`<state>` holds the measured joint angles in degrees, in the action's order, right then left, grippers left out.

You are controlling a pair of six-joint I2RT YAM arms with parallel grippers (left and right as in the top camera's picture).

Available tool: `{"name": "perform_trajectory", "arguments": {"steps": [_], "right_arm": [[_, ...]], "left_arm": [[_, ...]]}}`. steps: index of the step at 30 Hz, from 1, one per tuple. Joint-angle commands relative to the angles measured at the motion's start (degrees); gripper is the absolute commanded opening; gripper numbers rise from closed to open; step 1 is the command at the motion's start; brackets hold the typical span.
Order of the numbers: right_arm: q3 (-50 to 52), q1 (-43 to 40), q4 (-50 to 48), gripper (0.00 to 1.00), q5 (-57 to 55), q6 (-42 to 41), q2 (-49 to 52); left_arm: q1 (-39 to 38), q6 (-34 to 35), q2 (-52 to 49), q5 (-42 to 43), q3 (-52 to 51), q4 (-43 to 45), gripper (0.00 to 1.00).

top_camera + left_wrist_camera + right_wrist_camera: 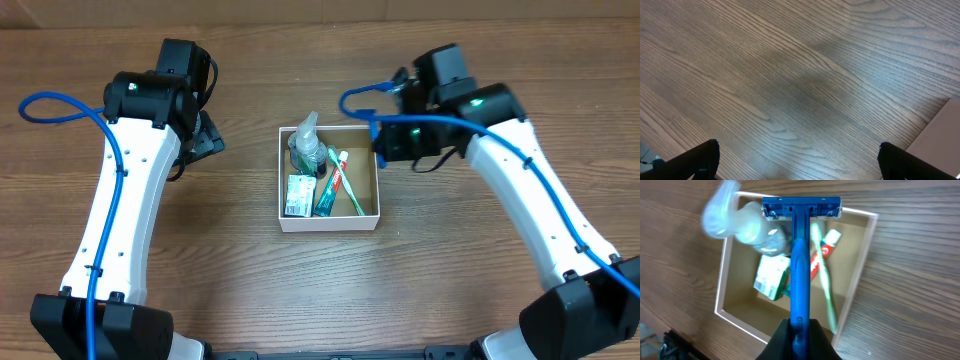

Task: Pack container
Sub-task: 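Lift the blue razor with the right gripper and carry it over the box, then lower the razor into the box and open the right gripper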

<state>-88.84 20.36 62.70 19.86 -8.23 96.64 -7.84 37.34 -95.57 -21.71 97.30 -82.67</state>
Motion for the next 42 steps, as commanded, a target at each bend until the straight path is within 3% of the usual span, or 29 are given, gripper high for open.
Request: {"name": "perform_trajectory", "arguments": {"steps": [1, 8, 10, 13, 22, 27, 34, 40, 42], "right_arm": [[-1.2, 4.6, -1.1, 0.04, -8.0, -5.6, -0.4], [-1.2, 6.2, -1.4, 0.05, -8.9, -6.8, -0.4], [-1.2, 6.2, -1.1, 0.16, -8.9, -6.8, -0.4], [-1.2, 6.2, -0.8, 0.24, -8.6, -6.8, -0.4], [-1.2, 7.9, -0.6, 0.26, -11.2, -6.8, -0.4], [-1.2, 4.9, 0.5, 0.25, -13.0, -8.3, -2.6], [-1.2, 4.6, 5.1, 0.25, -15.4, -9.9, -22.9], [-1.2, 4.6, 12.4, 0.26, -17.3, -10.1, -47.9], [-1.2, 4.6, 14.0, 0.31, -17.3, -10.8, -55.8]], "left_arm": [[0.2, -0.1, 0.8, -0.7, 1.2, 0.2, 1.0], [0.2, -0.1, 0.8, -0.7, 1.2, 0.2, 1.0], [0.2, -0.1, 0.8, -0.7, 1.2, 0.2, 1.0], [0.2, -0.1, 0.8, -0.7, 1.2, 0.2, 1.0], [0.2, -0.1, 0.8, -0.7, 1.2, 0.2, 1.0], [0.2, -0.1, 0.8, -0.7, 1.2, 0.2, 1.0], [0.2, -0.1, 0.8, -0.7, 1.2, 0.2, 1.0], [0.2, -0.1, 0.8, -0.7, 1.2, 0.2, 1.0], [0.2, -0.1, 0.8, -0.7, 1.2, 0.2, 1.0]]}}
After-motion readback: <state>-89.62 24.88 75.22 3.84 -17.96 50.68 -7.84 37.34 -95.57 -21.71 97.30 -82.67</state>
